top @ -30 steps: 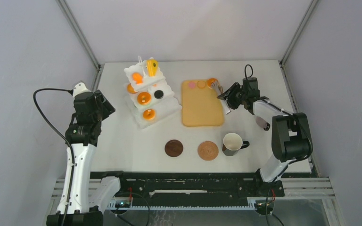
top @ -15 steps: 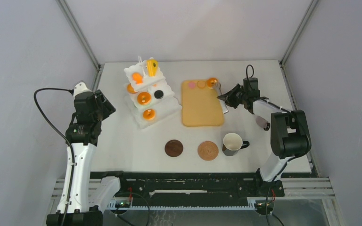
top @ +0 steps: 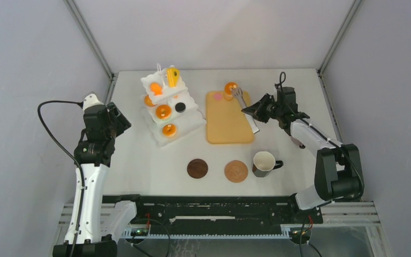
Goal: Serve the afternoon tea
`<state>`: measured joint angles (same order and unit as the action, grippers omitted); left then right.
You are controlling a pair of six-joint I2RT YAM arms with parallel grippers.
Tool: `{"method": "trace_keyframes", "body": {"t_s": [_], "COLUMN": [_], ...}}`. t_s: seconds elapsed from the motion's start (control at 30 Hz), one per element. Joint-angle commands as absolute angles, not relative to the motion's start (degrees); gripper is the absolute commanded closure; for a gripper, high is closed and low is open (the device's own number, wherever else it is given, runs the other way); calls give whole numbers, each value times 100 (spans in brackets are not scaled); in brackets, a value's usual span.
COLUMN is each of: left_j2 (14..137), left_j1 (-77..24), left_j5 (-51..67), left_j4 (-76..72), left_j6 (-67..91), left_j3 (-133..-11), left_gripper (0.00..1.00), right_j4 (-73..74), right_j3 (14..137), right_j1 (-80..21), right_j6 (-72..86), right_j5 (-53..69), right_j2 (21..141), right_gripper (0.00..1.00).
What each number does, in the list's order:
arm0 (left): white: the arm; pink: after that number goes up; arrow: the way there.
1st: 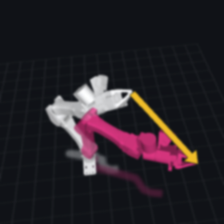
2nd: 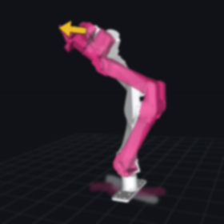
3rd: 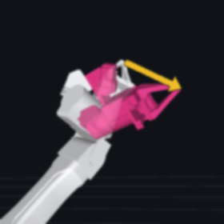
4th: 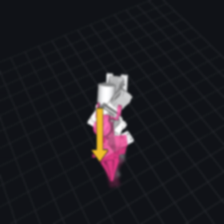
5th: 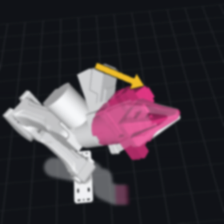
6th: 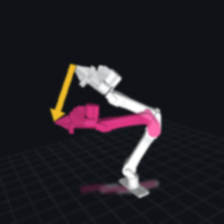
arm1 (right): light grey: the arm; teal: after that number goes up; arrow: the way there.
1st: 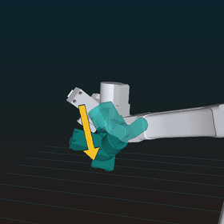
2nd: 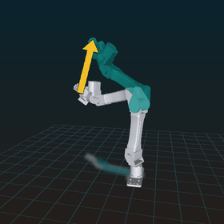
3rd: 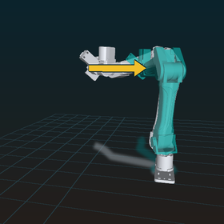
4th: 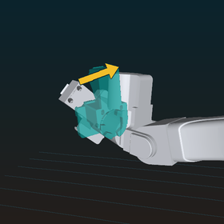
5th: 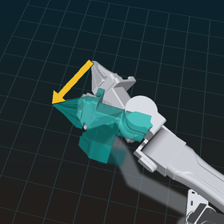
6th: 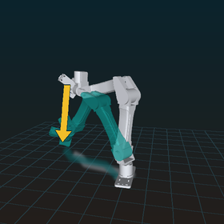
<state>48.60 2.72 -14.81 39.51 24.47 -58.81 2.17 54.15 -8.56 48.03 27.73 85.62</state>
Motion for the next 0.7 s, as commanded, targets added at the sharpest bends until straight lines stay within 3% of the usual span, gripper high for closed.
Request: {"method": "trace_keyframes", "body": {"t_s": [0.0,0.67], "left_j2": [4708,4558], "left_j1": [315,309], "left_j5": [-1475,-1686], "left_j4": [3719,3858], "left_j6": [2410,2312], "left_j3": [-5916,-5873], "left_gripper": [34,34], "right_j4": [-23,-727], "right_j3": [5603,7358], "right_j1": [-1316,-2737], "right_j6": [4651,5396], "right_j5": [2978,3453], "right_j2": [8566,10894], "right_gripper": [100,100]}}
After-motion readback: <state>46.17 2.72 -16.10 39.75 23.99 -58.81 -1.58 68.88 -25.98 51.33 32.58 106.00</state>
